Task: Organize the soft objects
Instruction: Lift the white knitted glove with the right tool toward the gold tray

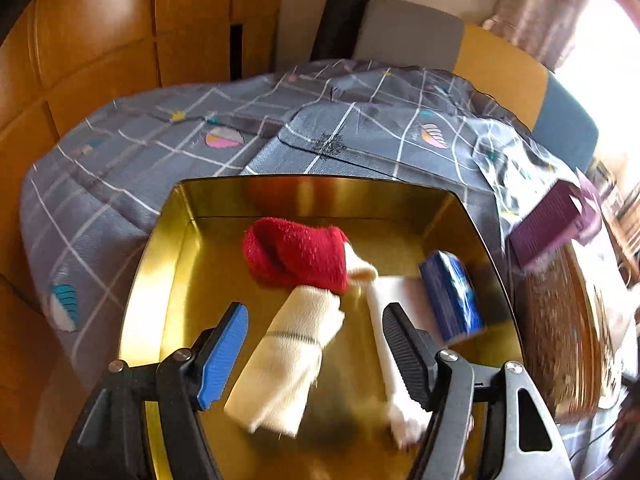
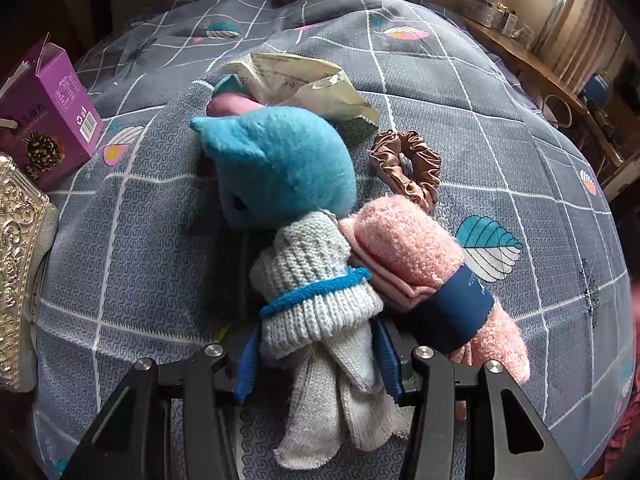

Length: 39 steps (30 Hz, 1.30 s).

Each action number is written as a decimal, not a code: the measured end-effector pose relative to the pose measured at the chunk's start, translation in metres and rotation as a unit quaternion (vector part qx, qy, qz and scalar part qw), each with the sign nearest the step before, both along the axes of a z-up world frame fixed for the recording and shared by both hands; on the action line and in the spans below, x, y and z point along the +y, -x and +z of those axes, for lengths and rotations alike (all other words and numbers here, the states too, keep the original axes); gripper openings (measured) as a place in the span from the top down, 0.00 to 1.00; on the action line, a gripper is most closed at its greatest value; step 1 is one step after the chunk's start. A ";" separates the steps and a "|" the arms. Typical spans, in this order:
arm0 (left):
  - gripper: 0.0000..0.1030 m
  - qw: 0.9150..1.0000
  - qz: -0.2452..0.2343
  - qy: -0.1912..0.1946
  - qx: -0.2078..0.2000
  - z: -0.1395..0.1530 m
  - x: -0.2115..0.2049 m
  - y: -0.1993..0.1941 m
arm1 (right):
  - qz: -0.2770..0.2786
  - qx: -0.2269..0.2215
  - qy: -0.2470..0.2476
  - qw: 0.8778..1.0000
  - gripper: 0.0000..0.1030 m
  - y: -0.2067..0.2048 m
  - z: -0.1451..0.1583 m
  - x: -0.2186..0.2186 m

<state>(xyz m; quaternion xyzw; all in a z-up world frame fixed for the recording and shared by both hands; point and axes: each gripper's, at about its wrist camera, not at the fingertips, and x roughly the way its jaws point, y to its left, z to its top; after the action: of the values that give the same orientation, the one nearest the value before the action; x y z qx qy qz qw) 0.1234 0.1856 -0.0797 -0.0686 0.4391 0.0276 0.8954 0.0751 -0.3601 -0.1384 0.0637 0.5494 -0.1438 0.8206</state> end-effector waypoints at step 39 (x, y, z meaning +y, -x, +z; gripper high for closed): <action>0.26 0.993 -0.075 -0.045 -0.075 0.018 -0.041 0.078 | 0.038 -0.029 -0.085 0.995 0.57 -0.104 0.101 0.079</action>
<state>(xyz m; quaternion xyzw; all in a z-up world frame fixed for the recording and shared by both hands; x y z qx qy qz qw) 0.0456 0.1447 -0.0617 0.0030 0.3728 -0.0255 0.9276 0.1793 -0.2813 -0.0372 0.1162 0.5374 -0.0630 0.8329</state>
